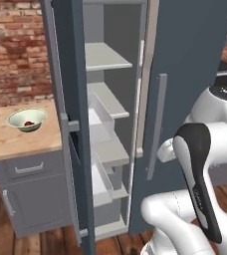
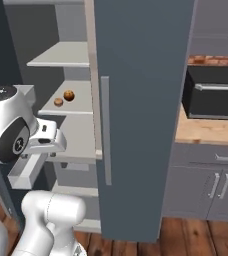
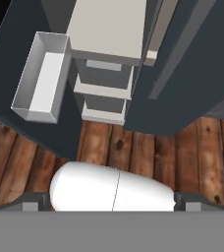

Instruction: Take the bell pepper, orange, and tangerine from the freezer and place them in the bowl on the counter.

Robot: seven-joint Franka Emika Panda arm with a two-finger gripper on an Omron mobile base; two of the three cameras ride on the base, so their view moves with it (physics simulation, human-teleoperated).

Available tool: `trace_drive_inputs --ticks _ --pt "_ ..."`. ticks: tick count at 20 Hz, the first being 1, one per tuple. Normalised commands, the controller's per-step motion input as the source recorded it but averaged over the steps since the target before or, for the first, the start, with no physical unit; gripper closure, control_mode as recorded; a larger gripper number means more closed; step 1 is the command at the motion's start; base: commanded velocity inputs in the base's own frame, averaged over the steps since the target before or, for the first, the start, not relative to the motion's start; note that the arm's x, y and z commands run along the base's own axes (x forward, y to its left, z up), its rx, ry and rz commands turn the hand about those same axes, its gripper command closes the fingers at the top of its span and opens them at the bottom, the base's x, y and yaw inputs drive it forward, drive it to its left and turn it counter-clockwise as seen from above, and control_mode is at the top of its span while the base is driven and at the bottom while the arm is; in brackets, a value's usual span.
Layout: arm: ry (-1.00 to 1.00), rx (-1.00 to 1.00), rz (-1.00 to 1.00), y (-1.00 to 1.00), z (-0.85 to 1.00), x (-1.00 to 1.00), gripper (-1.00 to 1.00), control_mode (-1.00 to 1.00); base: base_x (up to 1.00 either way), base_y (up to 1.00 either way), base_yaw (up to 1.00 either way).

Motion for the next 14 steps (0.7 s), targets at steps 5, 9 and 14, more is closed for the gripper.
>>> trace_drive_inputs --ticks 5,9,14 --pt "0.00 0.00 0.00 0.00 0.00 0.00 -1.00 1.00 0.44 -0.28 0.14" --pt "0.00 0.00 0.00 0.00 0.00 0.00 -1.00 1.00 0.31 -0.43 0.20" --pt "0.00 0.00 0.00 0.00 0.00 0.00 -1.00 1.00 0.18 -0.35 0.18"
